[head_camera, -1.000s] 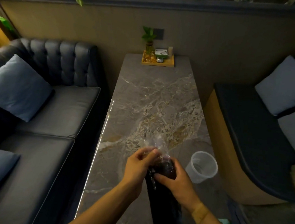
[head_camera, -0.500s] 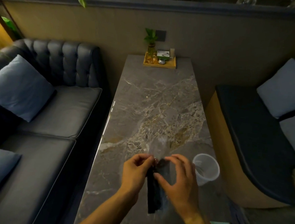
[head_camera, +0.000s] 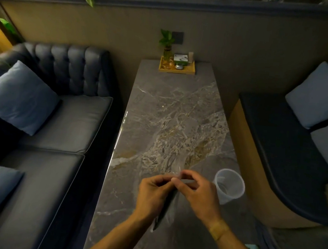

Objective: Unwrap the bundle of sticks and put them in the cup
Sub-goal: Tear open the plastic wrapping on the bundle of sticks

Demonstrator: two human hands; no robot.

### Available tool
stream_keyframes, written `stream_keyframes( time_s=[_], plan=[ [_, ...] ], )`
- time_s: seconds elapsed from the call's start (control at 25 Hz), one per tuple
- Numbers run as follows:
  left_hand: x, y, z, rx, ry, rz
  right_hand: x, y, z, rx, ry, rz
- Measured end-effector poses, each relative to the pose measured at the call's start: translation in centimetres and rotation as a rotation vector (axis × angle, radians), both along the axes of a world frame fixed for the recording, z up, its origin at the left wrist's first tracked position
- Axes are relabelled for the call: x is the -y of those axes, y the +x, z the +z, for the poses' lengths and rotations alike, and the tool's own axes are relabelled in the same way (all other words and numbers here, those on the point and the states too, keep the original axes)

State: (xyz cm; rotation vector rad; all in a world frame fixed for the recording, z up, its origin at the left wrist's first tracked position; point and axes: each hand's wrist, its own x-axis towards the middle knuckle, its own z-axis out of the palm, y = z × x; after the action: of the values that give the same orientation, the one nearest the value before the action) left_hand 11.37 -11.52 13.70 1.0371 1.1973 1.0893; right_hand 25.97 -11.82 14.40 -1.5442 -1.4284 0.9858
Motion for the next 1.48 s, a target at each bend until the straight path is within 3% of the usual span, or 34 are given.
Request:
stream_keyframes(
  time_s=[0.28,0.52,1.08,1.16,1.36,1.48],
  plan=[
    [-0.2,-0.4,-0.6,-0.067,-0.04,-0.008,0.0,0.3,-0.9,0.038,0.034,-0.042],
    [-1.0,-1.2,-0.7,-0.065,-0.054,0.134,-1.1,2.9,-1.2,-0.225,0.0,-0.25],
    [-1.5,-1.9,-0.3,0.104,-0.131,0.05,-1.4,7.1,-0.4,-0.448,-0.168,-0.134],
    [-1.5,-1.8,-0.5,0.082,-0.117,0.039,-1.3,7.3,0.3,-0.32,-0.09,-0.104],
    [-1.1,-1.1,-1.0,-0.001,-0.061,-0.014,-1.8,5.6,4.1,0.427,0.394,0.089],
    [-0.9,-0.8,-1.1,-0.026,-0.048,-0.011,-2.1,4.5,5.1,0.576,0.409,0.185]
  ],
)
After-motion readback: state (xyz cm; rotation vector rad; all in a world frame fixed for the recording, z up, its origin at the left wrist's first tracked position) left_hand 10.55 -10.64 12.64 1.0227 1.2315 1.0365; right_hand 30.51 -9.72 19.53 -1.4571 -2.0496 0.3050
